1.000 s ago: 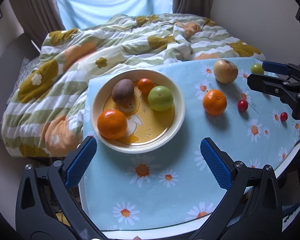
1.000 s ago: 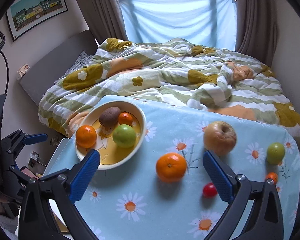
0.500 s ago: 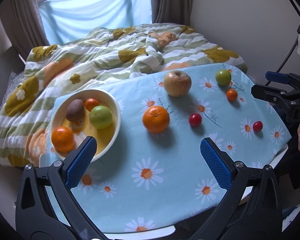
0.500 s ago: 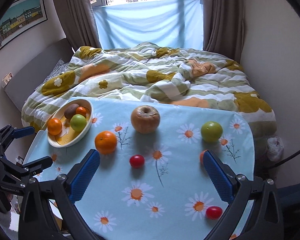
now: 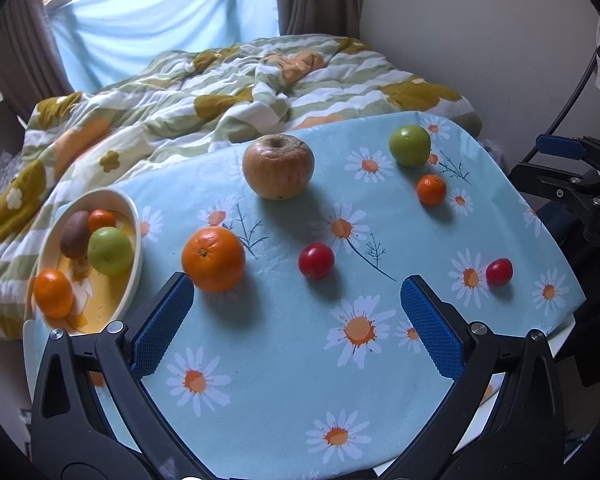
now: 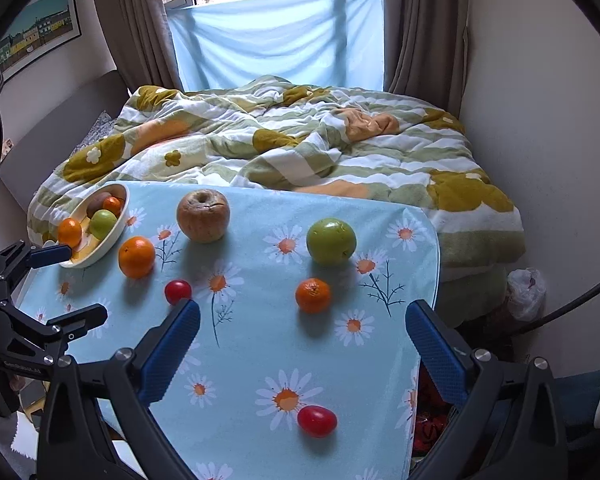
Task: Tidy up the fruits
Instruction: 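Move the left gripper to the red cherry tomato and close on it, then lift the red tomato with the left gripper while the right gripper grasps a mandarin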
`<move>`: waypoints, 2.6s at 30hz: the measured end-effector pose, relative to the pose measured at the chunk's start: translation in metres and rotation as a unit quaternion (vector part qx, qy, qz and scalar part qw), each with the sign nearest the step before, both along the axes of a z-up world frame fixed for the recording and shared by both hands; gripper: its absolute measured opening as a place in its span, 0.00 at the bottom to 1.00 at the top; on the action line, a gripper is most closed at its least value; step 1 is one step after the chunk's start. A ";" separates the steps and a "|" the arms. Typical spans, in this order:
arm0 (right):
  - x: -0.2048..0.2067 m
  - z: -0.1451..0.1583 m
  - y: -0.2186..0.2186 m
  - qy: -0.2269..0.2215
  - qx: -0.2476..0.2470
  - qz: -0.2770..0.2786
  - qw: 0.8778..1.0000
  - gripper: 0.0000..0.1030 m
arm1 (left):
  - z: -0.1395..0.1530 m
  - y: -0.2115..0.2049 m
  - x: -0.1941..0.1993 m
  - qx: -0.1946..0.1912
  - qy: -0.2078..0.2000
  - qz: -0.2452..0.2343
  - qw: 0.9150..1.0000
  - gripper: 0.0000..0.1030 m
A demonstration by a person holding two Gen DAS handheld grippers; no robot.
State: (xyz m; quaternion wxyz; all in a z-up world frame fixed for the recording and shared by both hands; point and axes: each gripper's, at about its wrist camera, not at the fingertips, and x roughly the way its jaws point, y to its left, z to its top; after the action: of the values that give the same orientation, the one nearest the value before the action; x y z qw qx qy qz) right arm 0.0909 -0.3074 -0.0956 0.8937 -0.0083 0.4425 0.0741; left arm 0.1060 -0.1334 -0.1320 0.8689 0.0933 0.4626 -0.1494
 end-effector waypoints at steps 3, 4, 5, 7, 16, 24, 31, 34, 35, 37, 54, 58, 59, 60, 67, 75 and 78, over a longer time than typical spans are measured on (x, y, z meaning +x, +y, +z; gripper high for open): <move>0.008 -0.014 -0.010 0.008 -0.001 -0.002 1.000 0.99 | -0.014 -0.008 0.009 0.002 0.004 -0.011 1.000 1.00; 0.011 -0.018 -0.011 0.010 -0.002 -0.002 1.000 0.99 | -0.019 -0.010 0.012 0.002 0.005 -0.014 1.000 1.00; 0.013 -0.023 -0.012 0.012 -0.004 -0.002 1.000 0.99 | -0.024 -0.012 0.015 0.003 0.008 -0.017 1.000 1.00; 0.018 -0.033 -0.013 0.018 -0.003 0.000 1.000 0.99 | -0.034 -0.015 0.021 0.006 0.015 -0.020 1.000 0.96; 0.040 -0.075 -0.011 0.046 0.002 0.012 0.999 0.98 | -0.070 -0.028 0.040 0.020 0.033 -0.042 0.998 0.71; 0.053 -0.087 -0.004 0.054 0.000 0.023 0.998 0.96 | -0.087 -0.033 0.048 0.029 0.050 -0.055 0.997 0.53; 0.060 -0.094 -0.001 0.064 -0.002 0.029 0.998 0.83 | -0.087 -0.032 0.048 0.030 0.049 -0.068 0.996 0.36; 0.063 -0.098 0.000 0.065 -0.003 0.031 0.997 0.83 | -0.088 -0.031 0.048 0.031 0.050 -0.066 0.996 0.36; 0.064 -0.099 0.001 0.066 -0.003 0.032 0.997 0.82 | -0.088 -0.030 0.048 0.030 0.051 -0.064 0.996 0.36; 0.067 -0.100 0.002 0.068 -0.003 0.032 0.997 0.74 | -0.087 -0.028 0.048 0.027 0.052 -0.061 0.996 0.36; 0.076 -0.107 0.013 0.078 -0.008 0.051 0.996 0.32 | -0.083 -0.017 0.040 0.026 0.053 -0.037 0.998 0.36; 0.073 -0.101 0.014 0.067 -0.002 0.057 0.996 0.32 | -0.077 -0.016 0.035 0.025 0.048 -0.034 0.998 0.36; 0.072 -0.099 0.015 0.065 -0.003 0.058 0.996 0.32 | -0.076 -0.016 0.035 0.024 0.047 -0.032 0.998 0.36; 0.071 -0.097 0.015 0.064 -0.004 0.060 0.996 0.32 | -0.073 -0.016 0.033 0.022 0.045 -0.031 0.998 0.36; 0.062 -0.074 0.021 0.048 -0.003 0.066 0.997 0.32 | -0.048 -0.013 0.022 0.014 0.026 -0.026 0.999 0.36; 0.044 -0.038 0.038 0.033 0.001 0.075 0.997 0.32 | -0.009 0.001 0.005 -0.005 -0.006 -0.013 1.000 0.36; 0.038 -0.024 0.049 0.027 0.002 0.083 0.996 0.32 | 0.008 0.009 -0.001 -0.010 -0.019 -0.005 1.000 0.36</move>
State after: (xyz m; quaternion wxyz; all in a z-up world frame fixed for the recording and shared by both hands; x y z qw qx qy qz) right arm 0.1289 -0.2584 -0.1198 0.8720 -0.0416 0.4644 0.1488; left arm 0.1050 -0.1244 -0.1237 0.8779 0.0898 0.4438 -0.1561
